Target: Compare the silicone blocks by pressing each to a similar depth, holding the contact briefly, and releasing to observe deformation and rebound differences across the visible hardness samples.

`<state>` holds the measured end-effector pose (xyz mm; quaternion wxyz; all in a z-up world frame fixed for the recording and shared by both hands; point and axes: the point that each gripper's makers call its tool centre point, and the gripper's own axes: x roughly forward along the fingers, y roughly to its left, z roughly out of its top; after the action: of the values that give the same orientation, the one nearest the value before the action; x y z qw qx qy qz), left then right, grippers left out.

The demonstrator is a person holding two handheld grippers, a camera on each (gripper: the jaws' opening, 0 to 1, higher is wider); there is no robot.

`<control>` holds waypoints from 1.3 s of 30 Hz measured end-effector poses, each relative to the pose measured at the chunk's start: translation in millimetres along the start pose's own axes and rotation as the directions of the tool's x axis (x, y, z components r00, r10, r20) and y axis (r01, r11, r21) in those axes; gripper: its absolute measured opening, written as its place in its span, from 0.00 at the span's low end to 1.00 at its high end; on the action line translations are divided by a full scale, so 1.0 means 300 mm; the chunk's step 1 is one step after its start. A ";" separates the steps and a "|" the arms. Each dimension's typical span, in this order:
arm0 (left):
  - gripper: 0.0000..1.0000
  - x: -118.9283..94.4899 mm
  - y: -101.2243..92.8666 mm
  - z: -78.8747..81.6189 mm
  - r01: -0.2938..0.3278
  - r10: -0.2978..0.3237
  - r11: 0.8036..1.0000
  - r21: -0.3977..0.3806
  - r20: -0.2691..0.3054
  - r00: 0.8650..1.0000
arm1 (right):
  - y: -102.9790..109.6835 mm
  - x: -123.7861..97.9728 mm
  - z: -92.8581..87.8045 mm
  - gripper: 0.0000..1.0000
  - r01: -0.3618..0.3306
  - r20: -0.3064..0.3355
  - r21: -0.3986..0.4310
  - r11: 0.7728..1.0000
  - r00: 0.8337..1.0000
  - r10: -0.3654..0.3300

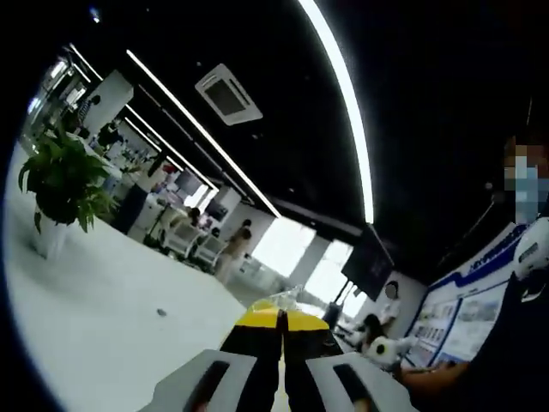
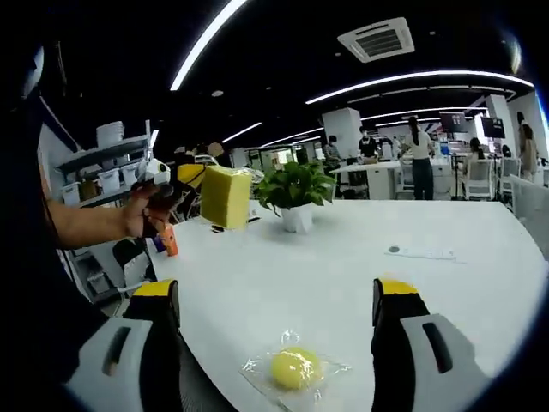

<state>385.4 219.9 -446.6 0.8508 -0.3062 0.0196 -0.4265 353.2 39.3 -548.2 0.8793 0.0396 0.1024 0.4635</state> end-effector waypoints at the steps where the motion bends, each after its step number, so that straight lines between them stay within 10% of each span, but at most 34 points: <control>1: 0.00 0.006 -0.012 0.002 0.012 -0.012 1.000 0.000 -0.001 1.000 | 0.020 0.016 0.025 0.86 -0.025 0.012 -0.001 1.000 1.000 0.025; 23: 0.00 0.094 -0.223 -0.001 0.217 -0.220 0.974 -0.071 -0.043 0.974 | 0.127 0.212 0.195 0.78 -0.242 0.109 -0.064 0.968 0.963 0.248; 39: 0.00 0.109 -0.274 -0.051 0.257 -0.264 0.954 -0.156 -0.028 0.964 | 0.190 0.244 0.253 0.52 -0.309 0.187 -0.051 0.950 0.931 0.313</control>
<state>343.2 151.3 -407.3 0.7609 -0.3591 0.0317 -0.5394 364.1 133.8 -475.4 0.8010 0.0907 0.0044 0.5917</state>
